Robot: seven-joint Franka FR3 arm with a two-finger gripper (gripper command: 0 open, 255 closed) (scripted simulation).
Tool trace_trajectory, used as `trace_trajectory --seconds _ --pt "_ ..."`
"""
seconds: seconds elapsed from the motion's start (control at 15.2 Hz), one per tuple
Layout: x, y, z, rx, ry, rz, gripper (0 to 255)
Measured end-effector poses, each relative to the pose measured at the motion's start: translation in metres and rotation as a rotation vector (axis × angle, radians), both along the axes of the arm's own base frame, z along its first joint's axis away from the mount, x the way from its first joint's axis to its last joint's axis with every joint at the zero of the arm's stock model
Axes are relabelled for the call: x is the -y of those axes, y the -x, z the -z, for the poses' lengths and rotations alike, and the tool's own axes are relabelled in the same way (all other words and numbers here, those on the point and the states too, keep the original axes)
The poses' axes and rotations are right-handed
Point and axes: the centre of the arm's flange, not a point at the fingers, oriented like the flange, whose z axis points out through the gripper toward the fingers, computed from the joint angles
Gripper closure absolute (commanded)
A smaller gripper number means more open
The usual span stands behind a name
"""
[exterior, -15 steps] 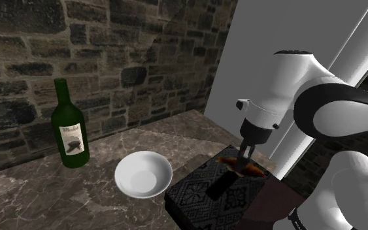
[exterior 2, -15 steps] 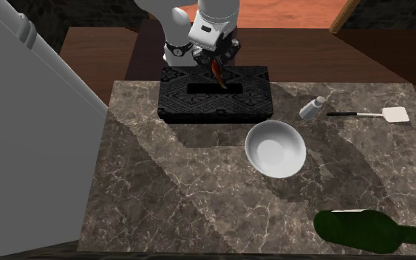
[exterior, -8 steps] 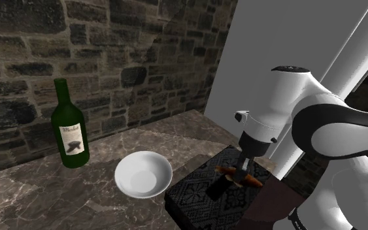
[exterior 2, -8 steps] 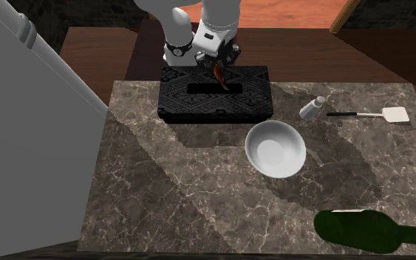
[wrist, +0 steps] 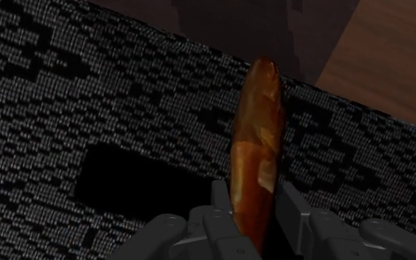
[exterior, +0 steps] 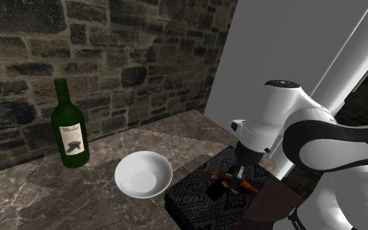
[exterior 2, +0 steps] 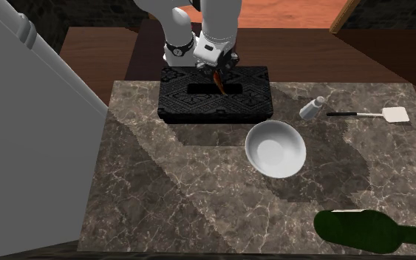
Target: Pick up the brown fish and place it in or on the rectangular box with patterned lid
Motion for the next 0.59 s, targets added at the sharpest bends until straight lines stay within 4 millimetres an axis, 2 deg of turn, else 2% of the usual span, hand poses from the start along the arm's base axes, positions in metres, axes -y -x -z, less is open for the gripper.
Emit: trace_trajectory --seconds 0.26,0.33,0.59 --pt "-0.0003 0.0001 0.0005 0.000 0.000 0.000 255" --pt "-0.0003 0.0001 0.0005 0.000 0.000 0.000 0" --pt "-0.0003 0.0001 0.0005 0.000 0.000 0.000 0"
